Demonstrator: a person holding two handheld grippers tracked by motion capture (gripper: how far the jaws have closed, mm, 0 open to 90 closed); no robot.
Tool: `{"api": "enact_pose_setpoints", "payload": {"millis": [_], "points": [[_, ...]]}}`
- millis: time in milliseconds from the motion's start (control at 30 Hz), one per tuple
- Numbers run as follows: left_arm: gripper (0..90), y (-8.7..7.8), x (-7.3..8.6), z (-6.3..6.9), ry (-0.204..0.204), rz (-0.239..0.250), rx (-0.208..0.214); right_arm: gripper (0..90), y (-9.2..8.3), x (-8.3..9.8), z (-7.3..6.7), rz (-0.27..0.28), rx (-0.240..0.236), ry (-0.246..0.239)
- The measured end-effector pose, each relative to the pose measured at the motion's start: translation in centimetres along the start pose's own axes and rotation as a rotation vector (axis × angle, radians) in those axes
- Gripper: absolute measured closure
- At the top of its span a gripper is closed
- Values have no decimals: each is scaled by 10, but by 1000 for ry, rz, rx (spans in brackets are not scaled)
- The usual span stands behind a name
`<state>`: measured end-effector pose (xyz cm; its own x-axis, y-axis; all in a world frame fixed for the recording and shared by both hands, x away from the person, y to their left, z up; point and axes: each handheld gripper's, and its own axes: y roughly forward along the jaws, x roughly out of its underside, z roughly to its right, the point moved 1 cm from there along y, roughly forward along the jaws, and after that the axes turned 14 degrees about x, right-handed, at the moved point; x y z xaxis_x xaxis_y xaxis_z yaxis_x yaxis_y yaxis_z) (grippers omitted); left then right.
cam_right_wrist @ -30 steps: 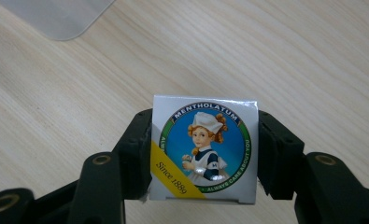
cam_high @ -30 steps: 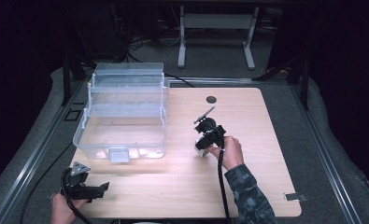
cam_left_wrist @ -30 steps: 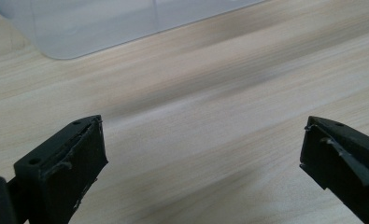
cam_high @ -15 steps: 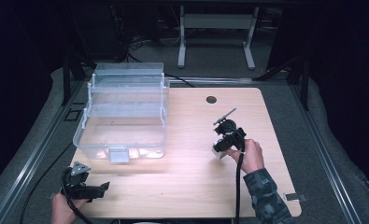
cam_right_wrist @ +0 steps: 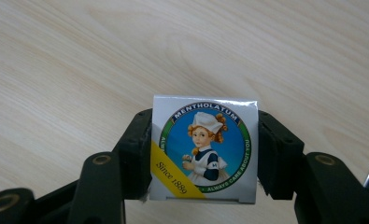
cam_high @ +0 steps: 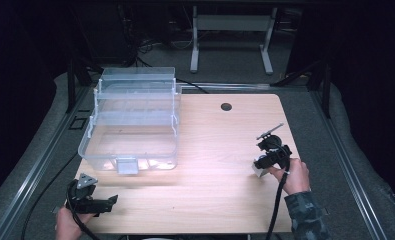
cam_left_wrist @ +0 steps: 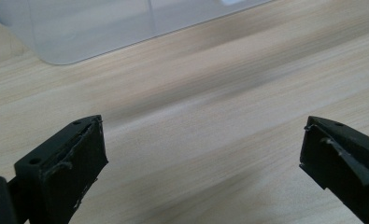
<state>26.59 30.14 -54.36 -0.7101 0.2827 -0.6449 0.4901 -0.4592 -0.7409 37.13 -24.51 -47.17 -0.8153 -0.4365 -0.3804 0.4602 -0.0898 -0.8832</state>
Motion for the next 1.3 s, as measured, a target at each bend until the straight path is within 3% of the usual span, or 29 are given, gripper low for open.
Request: {"api": "enact_pose_setpoints", "payload": {"millis": [33,133,200,233,267,333,367,400,433,467,500,533,567,733,767,933,1000,1067,1100,1167,1200,1300], "points": [[5,0,0,0,1,-1,2,455,0,5,4,-7,21,8],[6,0,1,-1,-2,3,4,455,0,19,18,-16,17,55],[7,0,1,-1,-2,-1,5,455,0,29,25,-33,58,71],[10,1,1,-1,-7,1,3,455,1,33,29,-36,18,82],[11,1,1,-1,-7,1,3,455,2,37,32,-42,10,93],[11,1,0,-1,-7,1,4,455,3,45,37,-54,72,111],[11,2,0,-1,-7,2,3,455,4,49,41,-57,27,119],[11,1,0,-1,-7,1,5,455,4,52,41,-66,90,128],[11,1,0,-1,-7,2,5,455,5,55,43,-71,90,130],[11,2,-1,0,-9,2,7,455,6,57,45,-75,25,135],[11,1,-1,0,-5,-3,9,455,7,60,46,-75,36,139],[12,2,-1,0,-3,-3,8,454,7,62,45,-78,78,140],[12,2,-1,1,-3,-2,8,453,7,63,46,-82,81,144],[11,2,-2,1,-21,-14,32,416,15,69,47,-108,51,172],[11,2,-2,1,-22,-15,33,356,15,70,48,-103,27,176],[11,-2,-4,0,-23,-24,35,156,6,70,49,-52,29,200],[11,-5,-6,0,-22,-27,39,138,-1,68,48,-26,34,201],[12,-7,-7,-1,-20,-30,40,112,-7,64,45,1,-5,193],[12,-8,-8,-2,-21,-33,41,107,-9,62,43,12,20,185],[12,-10,-9,-3,-22,-33,40,99,-14,58,38,34,-37,172],[12,-12,-10,-4,-24,-29,40,91,-17,55,34,38,24,163],[6,-18,-13,-5,-23,-9,51,57,-24,49,24,73,-1,141]]}}
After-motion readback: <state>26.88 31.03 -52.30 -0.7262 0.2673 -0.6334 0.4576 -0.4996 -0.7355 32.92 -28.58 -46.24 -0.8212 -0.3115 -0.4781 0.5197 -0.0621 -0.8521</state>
